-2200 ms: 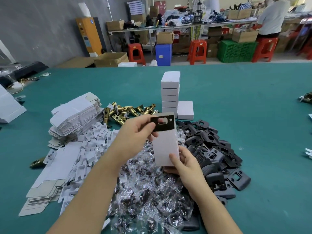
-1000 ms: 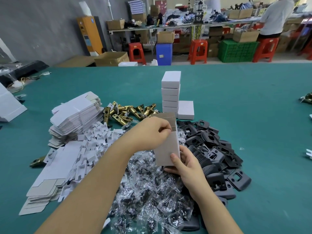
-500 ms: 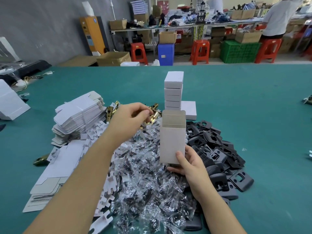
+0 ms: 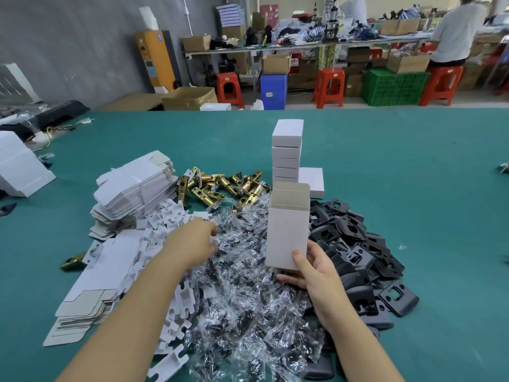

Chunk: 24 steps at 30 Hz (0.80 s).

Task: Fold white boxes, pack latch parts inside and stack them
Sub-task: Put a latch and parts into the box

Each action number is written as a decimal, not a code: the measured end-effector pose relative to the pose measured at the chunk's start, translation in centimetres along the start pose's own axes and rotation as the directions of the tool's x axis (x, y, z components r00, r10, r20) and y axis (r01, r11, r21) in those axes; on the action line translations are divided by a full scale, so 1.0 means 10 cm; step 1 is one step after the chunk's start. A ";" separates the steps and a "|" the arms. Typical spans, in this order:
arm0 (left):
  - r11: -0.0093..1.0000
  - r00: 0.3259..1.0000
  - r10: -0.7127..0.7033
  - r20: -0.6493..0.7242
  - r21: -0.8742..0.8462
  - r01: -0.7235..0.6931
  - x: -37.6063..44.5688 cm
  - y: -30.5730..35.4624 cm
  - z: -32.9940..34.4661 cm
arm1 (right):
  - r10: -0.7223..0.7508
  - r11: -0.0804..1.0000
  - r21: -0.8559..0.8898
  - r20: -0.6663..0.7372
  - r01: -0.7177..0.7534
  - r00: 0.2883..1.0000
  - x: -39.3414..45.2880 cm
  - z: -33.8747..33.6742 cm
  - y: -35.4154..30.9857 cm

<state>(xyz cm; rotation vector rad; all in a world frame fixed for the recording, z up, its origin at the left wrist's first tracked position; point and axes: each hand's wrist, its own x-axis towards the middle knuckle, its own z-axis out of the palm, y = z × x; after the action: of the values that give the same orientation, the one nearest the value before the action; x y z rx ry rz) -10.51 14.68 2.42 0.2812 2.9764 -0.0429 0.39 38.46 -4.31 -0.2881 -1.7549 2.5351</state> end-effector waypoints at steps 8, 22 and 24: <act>0.999 0.998 -0.037 -0.043 0.032 0.039 0.04 0.07 0.07 | -0.001 1.000 -0.006 -0.004 0.001 1.000 0.01 0.00 0.00; 0.387 0.994 -0.049 -0.092 -0.920 -0.066 -0.19 0.17 -0.34 | -0.009 1.000 -0.016 0.002 0.009 1.000 0.02 -0.01 0.02; 0.303 0.995 -0.036 -0.089 -0.950 -0.074 -0.20 0.21 -0.36 | -0.010 1.000 -0.014 0.000 0.010 1.000 0.02 -0.01 0.02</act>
<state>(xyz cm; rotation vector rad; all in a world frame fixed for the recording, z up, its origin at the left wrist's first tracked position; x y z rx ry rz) -8.74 16.53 6.25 0.1299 2.4390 1.7438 0.19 38.48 -4.55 -0.2791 -1.7701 2.5175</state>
